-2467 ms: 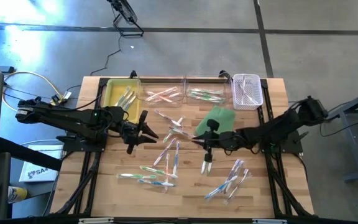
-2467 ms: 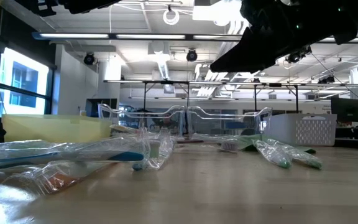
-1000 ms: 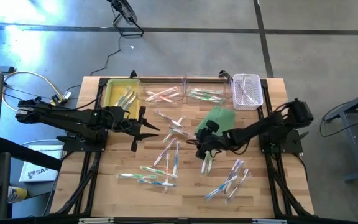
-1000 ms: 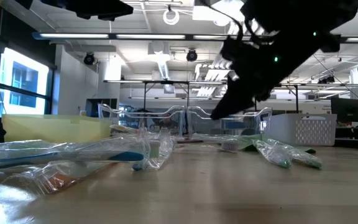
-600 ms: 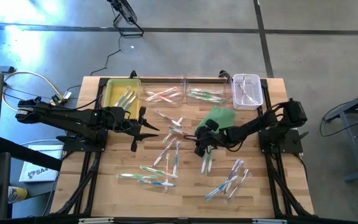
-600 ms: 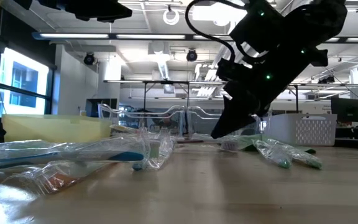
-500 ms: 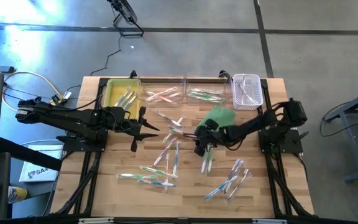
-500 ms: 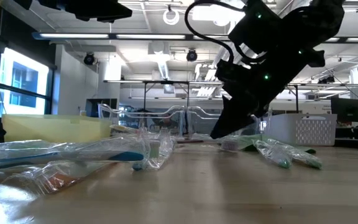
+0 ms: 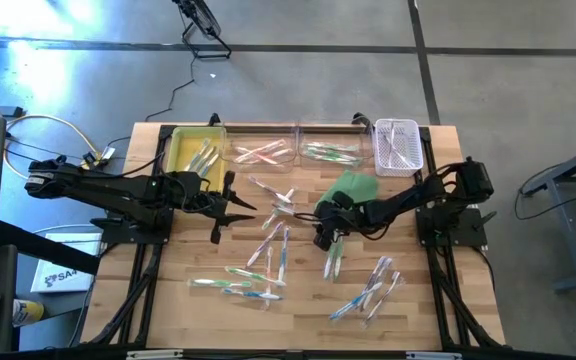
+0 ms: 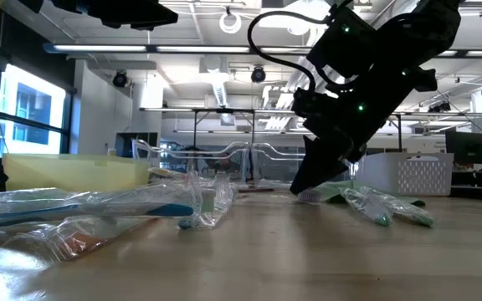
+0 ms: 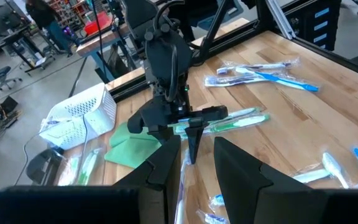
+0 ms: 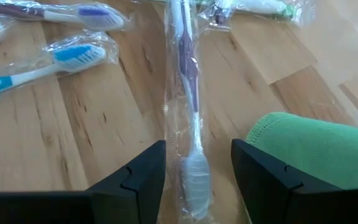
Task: Pick & Place Toothbrushes
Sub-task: Put the purple toothbrush into the white bin
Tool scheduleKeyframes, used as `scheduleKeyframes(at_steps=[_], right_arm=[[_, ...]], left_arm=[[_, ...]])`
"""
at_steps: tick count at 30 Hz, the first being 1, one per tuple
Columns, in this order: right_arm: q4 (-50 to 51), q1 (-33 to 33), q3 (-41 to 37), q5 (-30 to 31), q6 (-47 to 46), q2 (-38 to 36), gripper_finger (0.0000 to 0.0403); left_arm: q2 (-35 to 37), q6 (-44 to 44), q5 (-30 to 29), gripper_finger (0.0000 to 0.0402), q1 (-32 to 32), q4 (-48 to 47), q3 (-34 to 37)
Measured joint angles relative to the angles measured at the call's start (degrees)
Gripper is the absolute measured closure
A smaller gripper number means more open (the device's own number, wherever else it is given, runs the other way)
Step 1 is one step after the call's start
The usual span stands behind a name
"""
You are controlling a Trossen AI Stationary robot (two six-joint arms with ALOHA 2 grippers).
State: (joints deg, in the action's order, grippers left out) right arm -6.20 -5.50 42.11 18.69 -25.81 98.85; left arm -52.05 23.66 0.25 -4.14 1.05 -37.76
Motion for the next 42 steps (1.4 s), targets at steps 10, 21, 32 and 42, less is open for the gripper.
scheduleKeyframes(at_steps=[10,21,32,42], right_arm=[[-4.07,-0.02,-0.02,0.84,1.3,0.0,0.0256],[-11.97,-0.11,-0.01,1.09,10.48,0.0,0.0235],[-13.78,0.52,0.0,0.61,13.08,5.31,0.0203],[-13.37,1.9,0.0,-0.87,9.12,5.79,0.0237]], left_arm=[[0.0,0.0,0.02,0.0309,0.0,0.03,0.0],[0.0,0.02,0.06,0.0309,0.0,0.03,0.0],[0.0,0.0,-1.18,0.0309,0.0,0.03,0.0],[0.0,-0.17,-1.33,0.0309,0.0,0.03,0.02]])
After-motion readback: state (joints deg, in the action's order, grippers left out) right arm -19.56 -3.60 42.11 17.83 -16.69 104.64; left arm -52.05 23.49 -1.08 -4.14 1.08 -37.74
